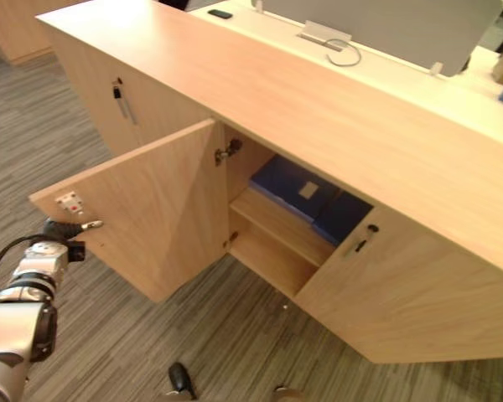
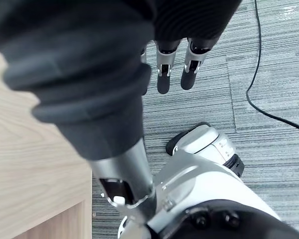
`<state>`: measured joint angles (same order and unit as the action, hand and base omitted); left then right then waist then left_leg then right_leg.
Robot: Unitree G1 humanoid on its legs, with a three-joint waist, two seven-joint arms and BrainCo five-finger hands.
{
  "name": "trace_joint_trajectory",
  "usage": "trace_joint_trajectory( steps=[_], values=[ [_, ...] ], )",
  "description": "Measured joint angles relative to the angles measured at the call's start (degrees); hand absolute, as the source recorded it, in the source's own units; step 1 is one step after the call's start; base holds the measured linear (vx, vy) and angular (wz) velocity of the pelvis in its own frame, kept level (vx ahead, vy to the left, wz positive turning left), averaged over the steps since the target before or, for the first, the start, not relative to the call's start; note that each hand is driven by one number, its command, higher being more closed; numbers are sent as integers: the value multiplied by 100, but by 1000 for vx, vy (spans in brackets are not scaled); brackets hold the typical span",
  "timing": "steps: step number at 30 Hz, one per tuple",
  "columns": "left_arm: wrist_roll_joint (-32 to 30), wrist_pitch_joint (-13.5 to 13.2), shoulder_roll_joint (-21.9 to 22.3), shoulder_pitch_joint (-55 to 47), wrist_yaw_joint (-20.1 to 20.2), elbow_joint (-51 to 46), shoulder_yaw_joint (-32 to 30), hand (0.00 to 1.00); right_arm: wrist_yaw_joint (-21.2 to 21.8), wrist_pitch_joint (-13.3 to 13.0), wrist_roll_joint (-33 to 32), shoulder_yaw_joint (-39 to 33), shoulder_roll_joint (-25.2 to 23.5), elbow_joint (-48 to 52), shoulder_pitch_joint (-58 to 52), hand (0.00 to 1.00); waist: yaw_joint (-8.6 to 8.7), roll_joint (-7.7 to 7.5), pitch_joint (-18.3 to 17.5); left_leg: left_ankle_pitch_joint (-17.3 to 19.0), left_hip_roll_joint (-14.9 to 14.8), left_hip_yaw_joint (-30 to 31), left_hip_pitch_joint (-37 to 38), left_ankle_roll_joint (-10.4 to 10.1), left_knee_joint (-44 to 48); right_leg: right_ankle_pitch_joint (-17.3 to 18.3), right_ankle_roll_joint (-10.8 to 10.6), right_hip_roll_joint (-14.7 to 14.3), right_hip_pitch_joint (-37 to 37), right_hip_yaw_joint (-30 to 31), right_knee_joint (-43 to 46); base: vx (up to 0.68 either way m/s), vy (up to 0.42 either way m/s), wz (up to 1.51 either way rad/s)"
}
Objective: Walk over to the cabinet, pick up the folder, carry it to the office cabinet, place the folder inside the office cabinet, then close the office cabinet door
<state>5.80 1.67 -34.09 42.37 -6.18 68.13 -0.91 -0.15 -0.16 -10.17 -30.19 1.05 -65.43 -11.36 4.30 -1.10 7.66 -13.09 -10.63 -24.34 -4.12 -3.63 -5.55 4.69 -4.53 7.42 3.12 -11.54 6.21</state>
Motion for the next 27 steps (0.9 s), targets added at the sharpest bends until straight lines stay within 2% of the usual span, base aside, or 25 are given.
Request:
trace_joint_trajectory(
  steps=[1,2,3,4,5,6,7,8,9,11,12,13,15,17,19,22,23,27],
  values=[
    [7,-5,71,0,-8,-93,63,0,-2,-1,-5,3,7,0,-6,0,-36,-5,0,-5,42,23,-28,-8,-2,101,-14,39,4,-28,-9,-184,-53,39],
    [1,-18,231,-35,-40,-272,197,0,-5,-8,-18,15,51,8,6,0,-48,70,22,-45,70,144,-90,-10,-3,214,-83,52,16,-112,-40,-249,-26,42],
    [-15,-19,383,-176,-75,-580,398,0,-5,-14,-20,38,118,30,-8,0,-56,156,16,-23,61,269,-144,-4,-2,235,-36,58,19,-244,-17,-212,-18,44],
    [-64,-21,432,-305,-96,-817,503,0,-7,-15,-21,55,130,43,-20,0,-56,140,-7,32,74,293,-188,-56,0,222,-16,76,7,-298,-31,-172,40,38],
    [-194,-40,520,-634,-120,-1362,728,0,-10,-56,-21,83,116,42,-30,0,-80,32,-36,23,133,307,-222,43,237,190,22,207,-9,-407,-48,-10,58,29],
    [-278,-44,613,-822,-125,-1749,938,0,-12,-113,-23,114,147,51,-59,0,-89,31,-53,52,206,339,-218,99,247,191,18,250,-6,-476,-40,-39,112,50],
    [-441,-87,668,-1225,-130,-2689,1340,0,-41,-132,-22,232,195,48,-76,0,-101,74,-73,-62,289,399,-242,151,9,206,-4,248,-25,-554,-39,-1,79,50],
    [-519,-120,671,-1386,-129,-3077,1533,0,-48,-131,-22,245,175,48,-76,0,-130,45,-68,-55,327,470,-291,157,9,207,-5,257,-43,-561,-48,-43,127,57],
    [-643,-211,678,-1669,-123,-3754,1942,0,-57,-132,-16,243,143,49,-50,0,-163,-14,-71,-20,403,548,-369,213,9,208,-5,271,-56,-557,-80,-14,90,37],
    [-779,-334,687,-2024,-69,-4491,2502,0,-82,-147,-7,224,135,42,18,0,-170,-59,-92,-53,515,603,-398,274,8,203,-3,317,-40,-529,-85,2,131,30],
    [-855,-357,740,-2287,73,-5191,3108,0,-99,-172,8,224,130,-6,134,0,-178,-91,-115,-28,618,600,-395,316,8,159,-13,404,-27,-517,-81,13,129,15],
    [-854,-356,811,-2345,91,-5352,3311,0,-112,-173,8,225,120,-17,186,0,-181,-95,-117,-19,646,596,-397,329,8,151,-14,432,-29,-515,-82,3,116,6],
    [-804,-454,1139,-2478,372,-5766,3831,0,-122,-176,8,226,67,-65,342,0,-160,-99,-120,12,689,570,-399,371,7,138,-24,466,-46,-449,-87,-16,73,-5],
    [-486,-731,1373,-2553,724,-6334,4405,0,-158,-186,8,225,63,-145,409,0,-139,-97,-129,15,694,559,-404,372,6,147,-40,461,-70,-396,-84,-17,24,-7],
    [112,-1216,1743,-2759,1269,-6811,5094,0,-193,-191,13,323,66,-167,475,0,-72,-96,-157,4,654,522,-348,364,7,156,-54,432,-12,-388,-160,8,-9,-16],
    [715,-1288,2067,-2941,1640,-6775,5358,0,-218,-220,15,510,65,-165,485,0,-3,-86,-211,-25,564,493,-301,338,6,152,-66,373,0,-381,-189,29,-49,-19],
    [1107,-1282,2087,-2978,1739,-6678,5348,0,-220,-220,22,549,66,-165,481,0,-1,-85,-222,-32,535,494,-282,330,6,157,-73,332,11,-381,-190,31,-59,-9],
    [1874,-1199,2042,-3232,1881,-5981,5003,0,-229,-221,48,776,105,-154,483,0,3,-74,-287,-49,420,532,-283,306,6,149,-142,250,19,-389,-190,51,-64,0]
  ],
)
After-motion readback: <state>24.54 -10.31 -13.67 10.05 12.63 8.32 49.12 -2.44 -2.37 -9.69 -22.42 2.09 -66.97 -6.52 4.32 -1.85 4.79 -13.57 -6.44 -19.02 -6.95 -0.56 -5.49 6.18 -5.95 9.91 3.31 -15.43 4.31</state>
